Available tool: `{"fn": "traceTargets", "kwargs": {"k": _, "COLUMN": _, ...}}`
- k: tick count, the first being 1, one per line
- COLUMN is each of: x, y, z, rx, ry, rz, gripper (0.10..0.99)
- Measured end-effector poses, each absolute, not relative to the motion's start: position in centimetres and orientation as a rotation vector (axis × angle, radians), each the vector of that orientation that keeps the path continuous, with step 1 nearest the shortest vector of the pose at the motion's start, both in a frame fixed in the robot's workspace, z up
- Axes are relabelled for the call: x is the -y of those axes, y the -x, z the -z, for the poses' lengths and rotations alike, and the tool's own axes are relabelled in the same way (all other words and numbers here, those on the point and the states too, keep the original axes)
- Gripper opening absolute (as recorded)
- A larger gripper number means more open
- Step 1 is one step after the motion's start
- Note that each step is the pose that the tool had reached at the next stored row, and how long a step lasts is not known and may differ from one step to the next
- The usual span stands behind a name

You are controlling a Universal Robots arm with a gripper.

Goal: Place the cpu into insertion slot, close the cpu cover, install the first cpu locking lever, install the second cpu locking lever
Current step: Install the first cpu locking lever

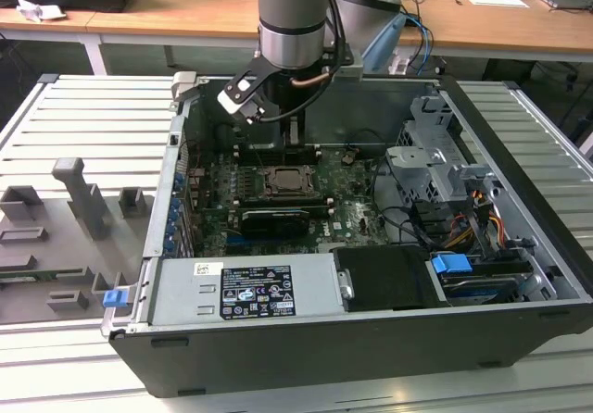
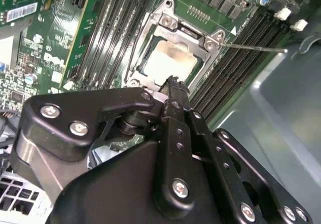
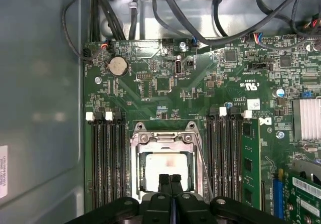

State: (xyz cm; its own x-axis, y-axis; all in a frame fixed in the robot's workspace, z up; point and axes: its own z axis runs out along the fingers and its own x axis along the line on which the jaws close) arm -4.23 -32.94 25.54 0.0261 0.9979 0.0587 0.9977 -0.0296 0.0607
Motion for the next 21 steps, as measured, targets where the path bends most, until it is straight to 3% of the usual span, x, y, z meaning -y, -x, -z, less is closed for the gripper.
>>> {"fn": "traceTargets", "kwargs": {"k": 21, "x": 32.94, "y": 4.32, "z": -25.62, "rx": -2.624, "ry": -1.763, "rz": -0.089, "gripper": 0.106}}
